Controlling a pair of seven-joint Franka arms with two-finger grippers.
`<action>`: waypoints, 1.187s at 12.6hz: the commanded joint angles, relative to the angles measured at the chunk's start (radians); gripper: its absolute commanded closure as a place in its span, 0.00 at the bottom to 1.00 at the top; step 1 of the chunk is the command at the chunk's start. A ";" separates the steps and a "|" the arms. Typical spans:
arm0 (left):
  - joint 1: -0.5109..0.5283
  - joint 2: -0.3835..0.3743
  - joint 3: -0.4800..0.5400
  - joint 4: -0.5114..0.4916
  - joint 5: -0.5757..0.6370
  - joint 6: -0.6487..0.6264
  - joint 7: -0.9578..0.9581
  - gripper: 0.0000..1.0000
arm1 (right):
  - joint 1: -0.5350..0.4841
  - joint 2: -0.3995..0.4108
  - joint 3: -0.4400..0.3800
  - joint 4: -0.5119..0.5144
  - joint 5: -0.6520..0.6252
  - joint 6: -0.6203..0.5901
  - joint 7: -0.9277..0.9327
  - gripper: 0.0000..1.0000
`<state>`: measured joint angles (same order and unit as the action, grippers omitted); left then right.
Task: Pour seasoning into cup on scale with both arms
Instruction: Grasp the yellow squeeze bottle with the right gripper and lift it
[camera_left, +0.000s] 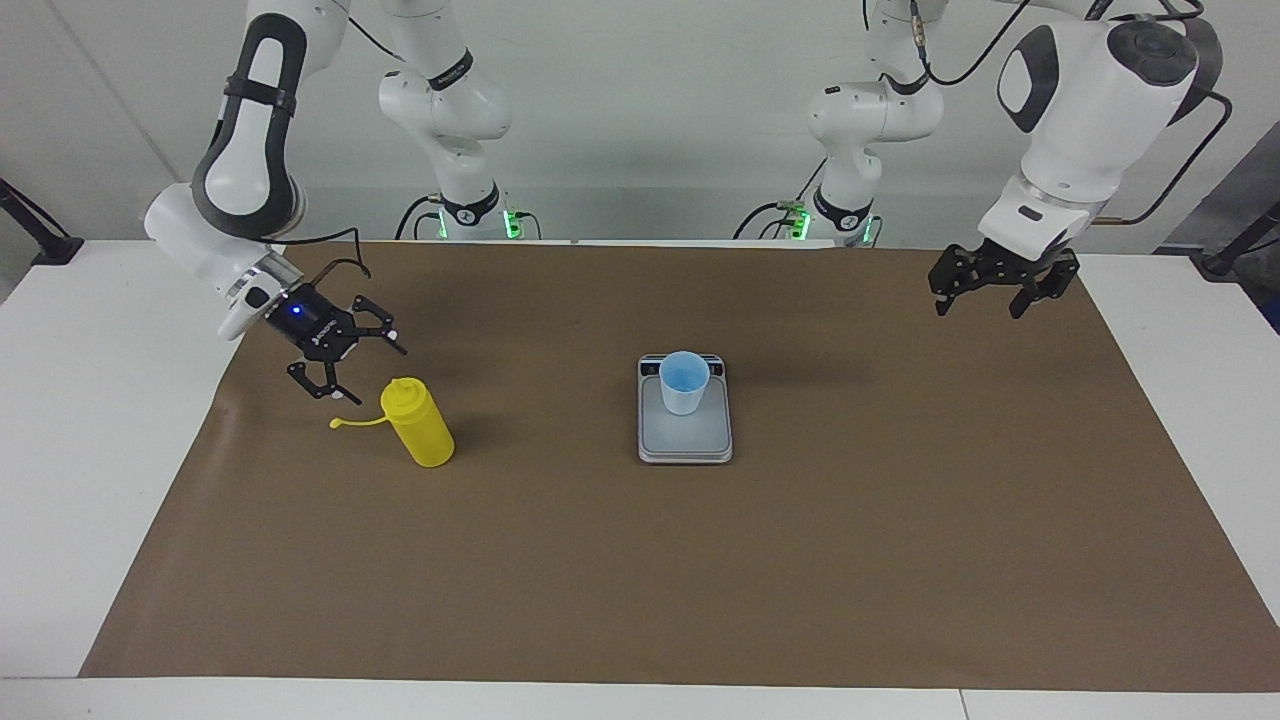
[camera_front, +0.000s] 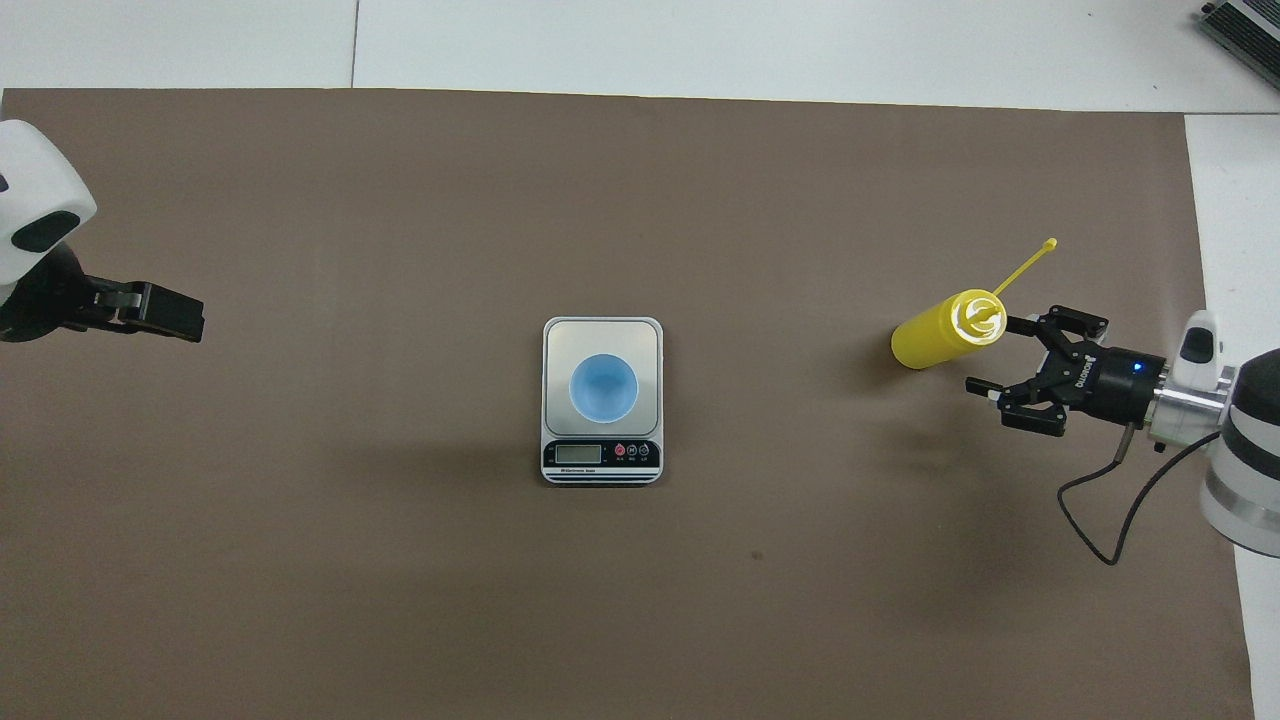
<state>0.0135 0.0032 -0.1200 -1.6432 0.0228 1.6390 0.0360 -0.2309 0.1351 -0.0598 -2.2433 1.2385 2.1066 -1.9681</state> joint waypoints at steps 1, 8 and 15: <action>0.025 0.011 -0.009 0.014 -0.029 -0.014 -0.022 0.00 | 0.007 0.096 0.003 0.008 0.132 0.003 -0.138 0.00; 0.045 0.018 -0.015 0.152 -0.063 -0.171 -0.019 0.00 | 0.053 0.136 0.014 0.048 0.223 0.001 -0.213 0.00; 0.045 -0.019 -0.017 0.101 -0.066 -0.146 -0.018 0.00 | 0.064 0.120 0.015 0.120 0.181 -0.016 -0.094 1.00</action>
<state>0.0443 0.0053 -0.1276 -1.5209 -0.0471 1.4949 0.0223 -0.1650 0.2601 -0.0496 -2.1594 1.4323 2.1030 -2.1248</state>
